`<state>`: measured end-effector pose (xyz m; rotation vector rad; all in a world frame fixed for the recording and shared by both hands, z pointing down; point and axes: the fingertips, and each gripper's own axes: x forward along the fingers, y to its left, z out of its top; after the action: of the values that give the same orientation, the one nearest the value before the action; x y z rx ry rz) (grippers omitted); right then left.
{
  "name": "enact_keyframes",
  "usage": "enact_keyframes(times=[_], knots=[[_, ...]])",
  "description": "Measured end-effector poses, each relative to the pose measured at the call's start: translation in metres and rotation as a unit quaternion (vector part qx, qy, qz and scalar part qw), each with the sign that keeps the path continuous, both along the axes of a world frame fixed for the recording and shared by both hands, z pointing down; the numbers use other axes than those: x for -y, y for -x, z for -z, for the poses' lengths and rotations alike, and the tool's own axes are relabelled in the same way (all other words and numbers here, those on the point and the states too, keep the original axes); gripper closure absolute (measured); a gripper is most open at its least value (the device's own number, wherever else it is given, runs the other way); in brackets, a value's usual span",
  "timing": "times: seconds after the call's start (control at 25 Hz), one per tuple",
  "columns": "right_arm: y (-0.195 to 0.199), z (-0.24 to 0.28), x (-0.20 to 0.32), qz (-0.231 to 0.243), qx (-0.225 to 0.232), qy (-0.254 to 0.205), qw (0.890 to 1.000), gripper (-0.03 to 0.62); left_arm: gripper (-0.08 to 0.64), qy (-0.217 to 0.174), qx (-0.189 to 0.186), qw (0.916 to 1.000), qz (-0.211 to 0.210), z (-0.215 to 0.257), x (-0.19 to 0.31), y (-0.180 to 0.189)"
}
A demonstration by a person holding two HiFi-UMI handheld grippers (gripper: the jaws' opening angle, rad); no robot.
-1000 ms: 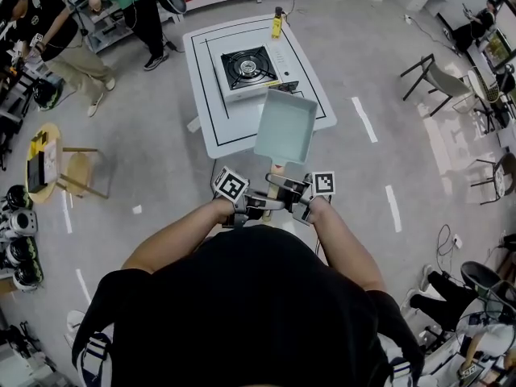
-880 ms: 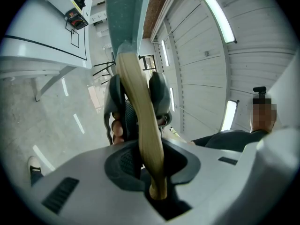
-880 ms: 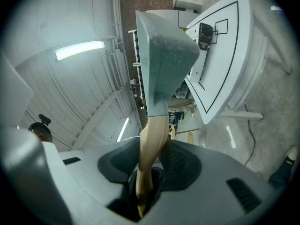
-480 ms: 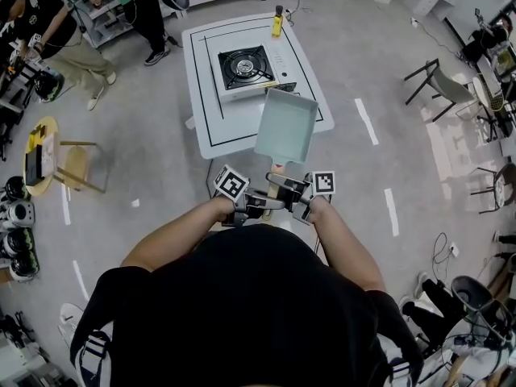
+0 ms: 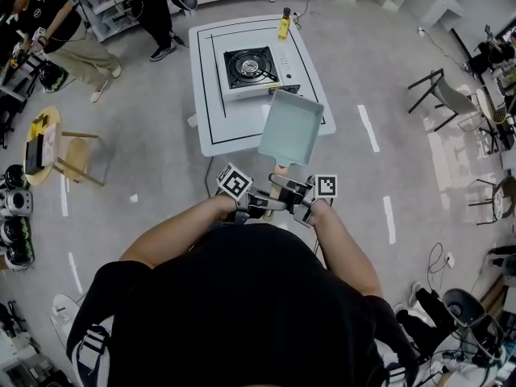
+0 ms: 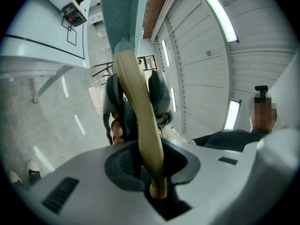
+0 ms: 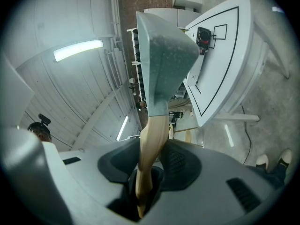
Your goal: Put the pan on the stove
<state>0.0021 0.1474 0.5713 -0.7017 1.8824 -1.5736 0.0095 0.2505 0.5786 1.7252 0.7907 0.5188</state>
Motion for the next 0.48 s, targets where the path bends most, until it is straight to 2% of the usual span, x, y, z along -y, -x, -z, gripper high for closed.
enact_keyframes(times=[0.28,0.48], knots=[[-0.001,0.004,-0.011,-0.003,-0.002,-0.005,1.0,0.465,0.475,0.012,-0.003,0.9999,0.002,0.004,-0.013,0.0],[0.0,-0.001,-0.013,-0.001,-0.011,-0.002,1.0,0.465,0.476,0.003,-0.008,0.9999,0.007,0.005,-0.012,0.001]])
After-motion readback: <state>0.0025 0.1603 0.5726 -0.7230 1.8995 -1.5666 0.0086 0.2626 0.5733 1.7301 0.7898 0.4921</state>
